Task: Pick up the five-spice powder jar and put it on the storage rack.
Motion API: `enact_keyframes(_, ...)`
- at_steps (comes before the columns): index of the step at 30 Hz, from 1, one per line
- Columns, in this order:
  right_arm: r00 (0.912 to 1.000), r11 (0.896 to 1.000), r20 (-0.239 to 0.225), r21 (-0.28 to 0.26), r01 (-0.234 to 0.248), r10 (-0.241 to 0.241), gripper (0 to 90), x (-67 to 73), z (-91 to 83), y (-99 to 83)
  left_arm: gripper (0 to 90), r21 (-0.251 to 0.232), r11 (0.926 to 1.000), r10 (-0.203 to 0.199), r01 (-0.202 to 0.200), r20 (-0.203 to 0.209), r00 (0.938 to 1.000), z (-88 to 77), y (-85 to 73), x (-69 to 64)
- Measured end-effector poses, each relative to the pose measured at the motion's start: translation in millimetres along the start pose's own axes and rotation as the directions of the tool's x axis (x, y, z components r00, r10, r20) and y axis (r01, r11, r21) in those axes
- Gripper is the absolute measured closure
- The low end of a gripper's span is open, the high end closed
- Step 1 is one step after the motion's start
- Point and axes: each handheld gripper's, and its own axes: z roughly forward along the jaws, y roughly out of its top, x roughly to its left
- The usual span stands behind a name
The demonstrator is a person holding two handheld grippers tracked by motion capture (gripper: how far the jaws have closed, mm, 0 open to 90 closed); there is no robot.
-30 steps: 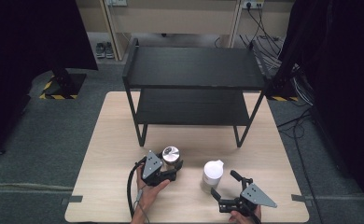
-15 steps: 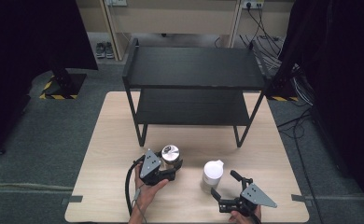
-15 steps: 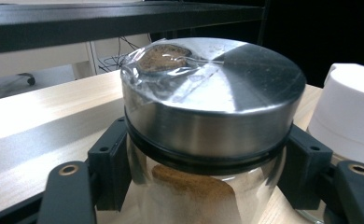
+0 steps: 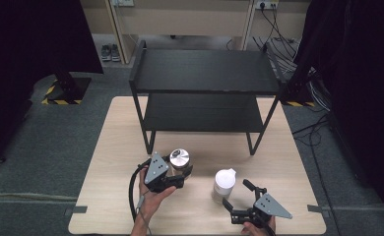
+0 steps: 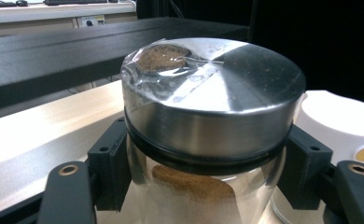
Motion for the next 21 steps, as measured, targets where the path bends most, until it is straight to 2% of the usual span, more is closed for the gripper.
enact_keyframes(10, 1.0, 1.0, 0.0, 0.001, -0.001, 0.001, 0.4, 0.0, 0.1, 0.2, 30.3, -0.006, 0.9998, 0.019, -0.019, 0.014, 0.9997, -7.1, 17.8, 5.9)
enact_keyframes(16, 1.0, 1.0, 0.0, 0.0, -0.004, 0.004, 0.4, 0.0, 0.1, 0.1, 30.3, -0.02, 0.9998, 0.001, -0.001, 0.043, 0.9991, -9.5, 28.1, 14.9)
enact_keyframes(21, 1.0, 1.0, 0.0, 0.001, -0.002, 0.002, 0.4, -0.1, 0.0, 0.1, 30.3, -0.013, 0.9999, 0.011, -0.011, 0.051, 0.9986, -10.5, 40.7, 20.8)
